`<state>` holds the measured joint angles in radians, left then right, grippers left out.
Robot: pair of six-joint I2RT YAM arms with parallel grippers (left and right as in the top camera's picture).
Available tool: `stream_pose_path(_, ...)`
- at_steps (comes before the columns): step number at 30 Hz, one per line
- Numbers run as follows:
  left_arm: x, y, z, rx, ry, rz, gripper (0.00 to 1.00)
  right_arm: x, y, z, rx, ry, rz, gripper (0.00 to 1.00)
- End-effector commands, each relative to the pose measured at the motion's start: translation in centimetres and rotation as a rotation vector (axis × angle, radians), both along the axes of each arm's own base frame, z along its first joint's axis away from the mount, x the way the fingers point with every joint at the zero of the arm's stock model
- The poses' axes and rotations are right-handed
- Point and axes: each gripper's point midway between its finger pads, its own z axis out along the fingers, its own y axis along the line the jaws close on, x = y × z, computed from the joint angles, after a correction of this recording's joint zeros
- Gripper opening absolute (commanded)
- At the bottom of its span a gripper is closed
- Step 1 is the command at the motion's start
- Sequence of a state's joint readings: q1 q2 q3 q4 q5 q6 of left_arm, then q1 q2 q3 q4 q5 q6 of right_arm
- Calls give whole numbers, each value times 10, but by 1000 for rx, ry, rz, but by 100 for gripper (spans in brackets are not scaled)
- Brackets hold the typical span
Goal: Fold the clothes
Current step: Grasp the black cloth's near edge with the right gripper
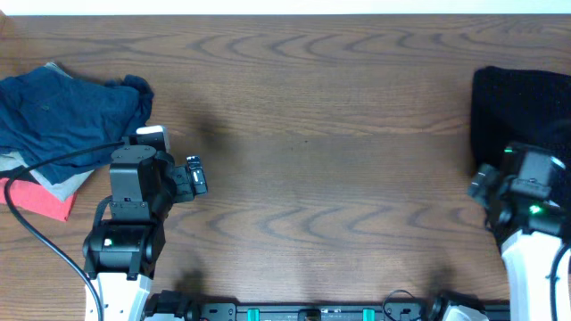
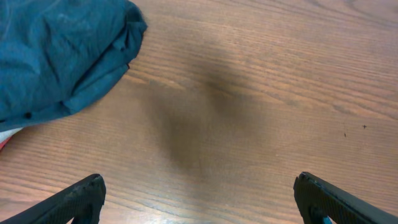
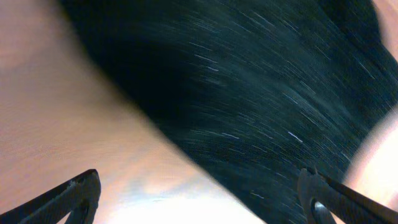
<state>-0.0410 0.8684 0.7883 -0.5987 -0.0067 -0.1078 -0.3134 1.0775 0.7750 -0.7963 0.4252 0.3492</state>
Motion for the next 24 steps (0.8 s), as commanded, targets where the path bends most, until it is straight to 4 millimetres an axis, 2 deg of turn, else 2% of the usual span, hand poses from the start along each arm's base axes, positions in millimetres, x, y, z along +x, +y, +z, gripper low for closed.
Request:
stream_pose_path(1, 3, 0, 9, -2, -21, 1, 98, -29, -31, -13, 28, 32, -262, 99)
stream_pose_path(5, 3, 0, 9, -2, -22, 1, 98, -51, -37, -44, 139, 126, -362, 96)
stream_pose_path(7, 3, 0, 9, -2, -23, 1, 98, -56, -39, -53, 151, 153, -379, 97)
stream_pose_path(14, 5, 0, 8, -2, -23, 1, 98, -53, -34, -91, 202, 201, -342, 98)
stream_pose_path(21, 8, -1, 2, -23, -3, 22, 98, -64, -26, -123, 228, 260, -328, 99)
stream_pose_path(22, 9, -1, 2, -23, -2, 22, 98, -64, -26, -125, 229, 261, -327, 99)
stream_pose_path(24, 10, -1, 1, -23, 1, 22, 98, -64, -24, -131, 238, 252, -323, 90)
